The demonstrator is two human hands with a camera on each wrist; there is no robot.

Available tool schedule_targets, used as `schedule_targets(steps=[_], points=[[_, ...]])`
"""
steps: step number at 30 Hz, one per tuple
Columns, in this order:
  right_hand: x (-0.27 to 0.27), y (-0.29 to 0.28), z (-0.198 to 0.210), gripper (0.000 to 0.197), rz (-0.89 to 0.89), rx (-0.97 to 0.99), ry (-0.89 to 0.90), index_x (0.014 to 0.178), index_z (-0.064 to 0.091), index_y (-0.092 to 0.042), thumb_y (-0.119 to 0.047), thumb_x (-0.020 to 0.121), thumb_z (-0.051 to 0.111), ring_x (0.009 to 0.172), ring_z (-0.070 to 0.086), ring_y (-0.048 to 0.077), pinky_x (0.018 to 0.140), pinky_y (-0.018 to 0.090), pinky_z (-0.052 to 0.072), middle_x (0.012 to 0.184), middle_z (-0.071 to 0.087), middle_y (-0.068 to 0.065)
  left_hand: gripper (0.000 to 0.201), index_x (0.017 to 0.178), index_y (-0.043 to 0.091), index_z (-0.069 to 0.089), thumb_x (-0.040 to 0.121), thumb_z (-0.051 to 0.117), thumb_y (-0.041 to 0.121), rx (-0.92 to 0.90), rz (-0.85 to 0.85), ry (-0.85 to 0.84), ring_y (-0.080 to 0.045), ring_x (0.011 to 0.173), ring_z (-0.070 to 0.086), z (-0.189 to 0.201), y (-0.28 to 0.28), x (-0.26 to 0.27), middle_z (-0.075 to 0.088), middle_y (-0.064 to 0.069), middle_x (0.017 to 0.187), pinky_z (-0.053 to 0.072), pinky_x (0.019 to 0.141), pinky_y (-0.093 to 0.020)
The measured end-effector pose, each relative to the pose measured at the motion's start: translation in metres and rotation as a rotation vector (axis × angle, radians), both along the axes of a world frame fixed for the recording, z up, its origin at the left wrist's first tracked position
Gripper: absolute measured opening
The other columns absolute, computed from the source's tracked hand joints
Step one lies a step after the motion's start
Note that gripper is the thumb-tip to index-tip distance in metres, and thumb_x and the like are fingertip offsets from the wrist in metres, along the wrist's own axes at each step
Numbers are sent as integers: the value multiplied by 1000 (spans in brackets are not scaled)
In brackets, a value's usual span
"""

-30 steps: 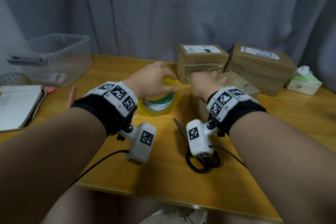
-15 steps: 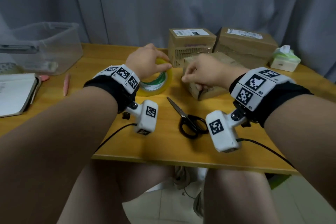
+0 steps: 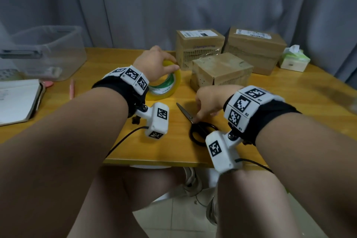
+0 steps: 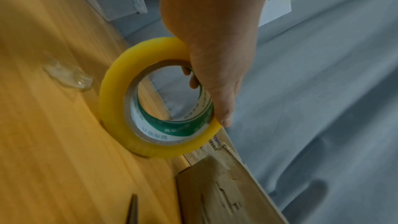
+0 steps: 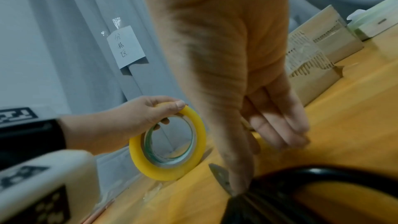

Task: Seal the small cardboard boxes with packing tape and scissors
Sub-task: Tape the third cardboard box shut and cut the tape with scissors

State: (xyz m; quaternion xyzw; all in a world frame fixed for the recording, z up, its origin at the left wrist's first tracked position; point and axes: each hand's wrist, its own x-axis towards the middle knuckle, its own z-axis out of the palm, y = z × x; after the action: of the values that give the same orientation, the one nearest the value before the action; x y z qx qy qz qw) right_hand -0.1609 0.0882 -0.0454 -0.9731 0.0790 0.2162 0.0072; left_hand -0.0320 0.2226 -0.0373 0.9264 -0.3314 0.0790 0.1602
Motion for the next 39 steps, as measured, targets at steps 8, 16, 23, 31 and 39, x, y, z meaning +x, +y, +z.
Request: schedule_targets(steps=[8, 16, 23, 31, 39], points=[[-8, -8, -8, 15, -42, 92, -267, 83, 58, -8, -20, 91, 58, 64, 60, 22, 61, 35, 54, 74, 60, 7, 42, 121, 21, 64, 89, 57, 48, -25, -89, 34, -25, 113, 51, 6, -5, -14, 55, -9, 116, 38, 92, -32], [-24, -17, -11, 33, 35, -13, -161, 120, 59, -7, -5, 88, 53, 99, 56, 27, 77, 35, 51, 117, 57, 14, 46, 121, 29, 63, 86, 54, 58, 47, -48, 61, -28, 110, 55, 7, -8, -27, 56, -10, 123, 47, 93, -43], [-23, -20, -10, 42, 2, -106, -100, 131, 48, -12, 1, 91, 45, 97, 53, 29, 78, 32, 47, 128, 44, 15, 46, 125, 32, 59, 88, 50, 58, 38, 20, 5, -32, 115, 48, 1, -6, -34, 46, -11, 122, 44, 93, -42], [-22, -27, 0, 24, -111, -76, -94, 109, 53, -7, -8, 86, 60, 74, 55, 22, 54, 26, 42, 96, 58, 8, 44, 123, 33, 58, 89, 49, 58, 43, 43, 20, -31, 114, 48, 2, -5, -40, 46, -9, 123, 45, 94, -43], [-48, -63, 47, 23, -221, 228, -143, 106, 71, -5, -8, 84, 65, 70, 56, 17, 66, 29, 45, 76, 65, 2, 43, 116, 11, 63, 97, 40, 43, 66, 6, 168, -26, 103, 54, 29, -14, -45, 60, -13, 115, 42, 86, -32]])
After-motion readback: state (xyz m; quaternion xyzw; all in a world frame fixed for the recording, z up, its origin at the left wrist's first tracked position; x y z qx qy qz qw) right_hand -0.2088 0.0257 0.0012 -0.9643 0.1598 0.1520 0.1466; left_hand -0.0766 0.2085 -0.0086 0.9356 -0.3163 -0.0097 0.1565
